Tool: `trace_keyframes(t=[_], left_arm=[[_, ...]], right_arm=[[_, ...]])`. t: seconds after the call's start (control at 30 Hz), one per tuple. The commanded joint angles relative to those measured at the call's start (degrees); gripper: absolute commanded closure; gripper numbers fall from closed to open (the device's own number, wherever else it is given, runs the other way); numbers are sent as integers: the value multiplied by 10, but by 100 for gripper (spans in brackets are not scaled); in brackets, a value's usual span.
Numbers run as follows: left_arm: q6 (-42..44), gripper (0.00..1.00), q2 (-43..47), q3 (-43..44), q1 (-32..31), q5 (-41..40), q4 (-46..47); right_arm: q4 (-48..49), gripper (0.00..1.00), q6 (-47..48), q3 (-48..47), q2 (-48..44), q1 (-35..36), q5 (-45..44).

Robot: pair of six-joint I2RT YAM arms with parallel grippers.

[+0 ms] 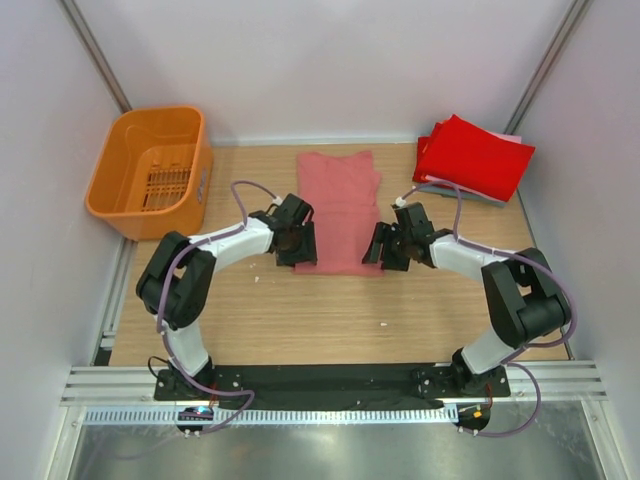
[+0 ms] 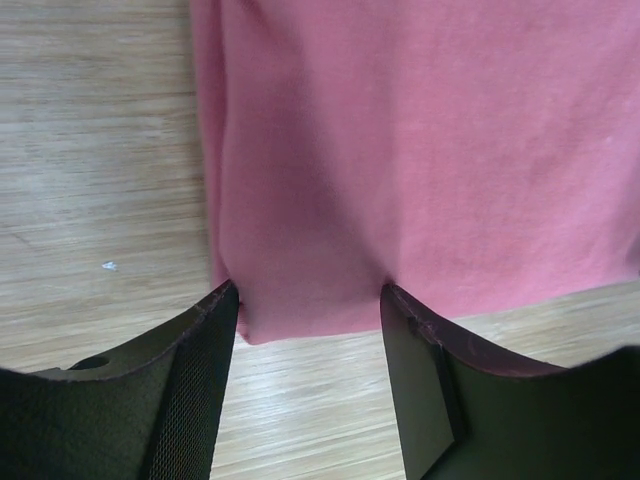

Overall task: Fold and stack the t-shirts
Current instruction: Fold the tshirt

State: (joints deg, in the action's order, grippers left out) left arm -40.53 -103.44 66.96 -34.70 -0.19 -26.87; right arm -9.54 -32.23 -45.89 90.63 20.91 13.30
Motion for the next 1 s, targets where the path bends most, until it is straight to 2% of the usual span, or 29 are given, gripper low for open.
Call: trace_keyframes(t=[0.0, 0.2, 0.27, 0.33, 0.47, 0.7, 0.97], left_arm=[[-8, 40, 21, -23, 2, -21, 2], [0, 39, 85, -37, 2, -47, -27], [5, 36, 111, -40, 2, -66, -33], [11, 34, 121, -50, 2, -70, -26], [-3, 34, 124, -82, 2, -56, 21], [-31, 36, 118, -136, 3, -54, 74], [-39, 37, 93, -150, 5, -53, 102]], right_arm=[[-49, 36, 9, 12, -23, 1, -74], [-107, 33, 20, 21, -96, 1, -110], [-121, 27, 21, 22, -117, 1, -119], [-116, 23, 22, 28, -136, 1, -108], [-81, 23, 8, 45, -127, 0, -58], [-29, 29, -11, 65, -71, 1, -39], [19, 43, -28, 76, -19, 0, -9]])
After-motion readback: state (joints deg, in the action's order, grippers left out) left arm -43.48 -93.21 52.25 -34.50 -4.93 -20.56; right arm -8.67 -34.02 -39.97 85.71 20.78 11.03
